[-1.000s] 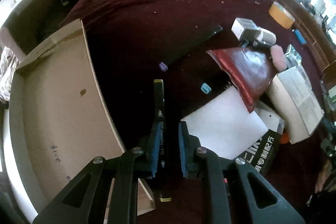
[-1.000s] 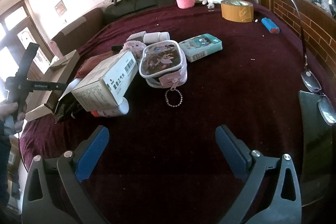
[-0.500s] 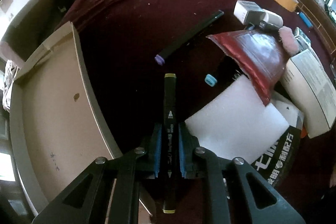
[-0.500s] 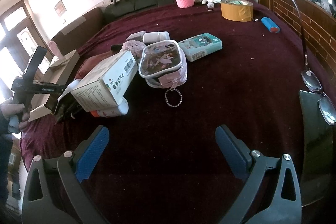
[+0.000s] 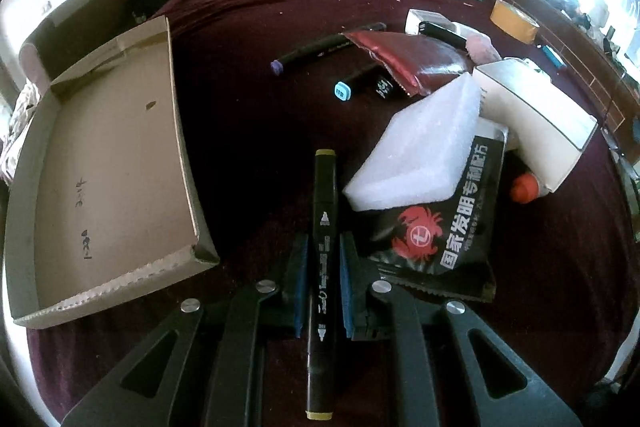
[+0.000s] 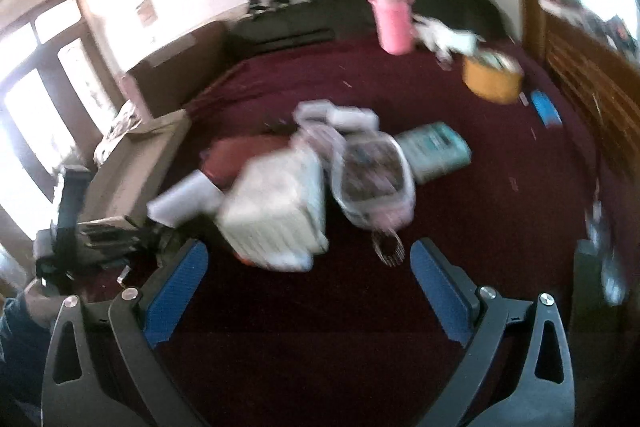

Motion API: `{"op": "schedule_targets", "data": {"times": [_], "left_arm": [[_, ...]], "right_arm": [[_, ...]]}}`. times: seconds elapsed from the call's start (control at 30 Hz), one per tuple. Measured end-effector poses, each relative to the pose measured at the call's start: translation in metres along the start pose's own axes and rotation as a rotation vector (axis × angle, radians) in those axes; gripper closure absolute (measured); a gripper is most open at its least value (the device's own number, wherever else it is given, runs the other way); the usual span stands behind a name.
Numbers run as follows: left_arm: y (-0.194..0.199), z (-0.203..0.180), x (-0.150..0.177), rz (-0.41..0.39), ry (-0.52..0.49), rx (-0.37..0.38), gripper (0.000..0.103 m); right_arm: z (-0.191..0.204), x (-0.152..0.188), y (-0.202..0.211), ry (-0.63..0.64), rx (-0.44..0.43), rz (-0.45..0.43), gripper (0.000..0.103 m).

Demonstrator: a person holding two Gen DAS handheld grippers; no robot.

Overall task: Organize objects
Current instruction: 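Lift the marker with the left tool while the right tool grasps the white medicine box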

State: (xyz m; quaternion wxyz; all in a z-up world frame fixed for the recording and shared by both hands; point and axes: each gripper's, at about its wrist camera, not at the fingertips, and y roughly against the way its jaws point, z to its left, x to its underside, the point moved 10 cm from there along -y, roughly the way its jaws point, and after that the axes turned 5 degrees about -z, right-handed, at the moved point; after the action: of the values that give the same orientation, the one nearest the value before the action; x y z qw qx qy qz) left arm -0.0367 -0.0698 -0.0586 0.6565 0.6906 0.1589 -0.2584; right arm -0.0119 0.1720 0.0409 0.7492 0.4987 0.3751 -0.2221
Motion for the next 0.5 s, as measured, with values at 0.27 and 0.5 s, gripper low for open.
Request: {"op": "schedule_targets", "data": {"times": [0.27, 0.5], "left_arm": [[-0.004, 0.001, -0.003, -0.011, -0.010, 0.008, 0.090], [-0.004, -0.001, -0.003, -0.035, -0.016, 0.003, 0.089]], "right_arm": [[0.033, -0.009, -0.062, 0.072, 0.001, 0.210, 0.001], [0.030, 0.009, -0.093, 0.141, 0.089, 0.303, 0.001]]}}
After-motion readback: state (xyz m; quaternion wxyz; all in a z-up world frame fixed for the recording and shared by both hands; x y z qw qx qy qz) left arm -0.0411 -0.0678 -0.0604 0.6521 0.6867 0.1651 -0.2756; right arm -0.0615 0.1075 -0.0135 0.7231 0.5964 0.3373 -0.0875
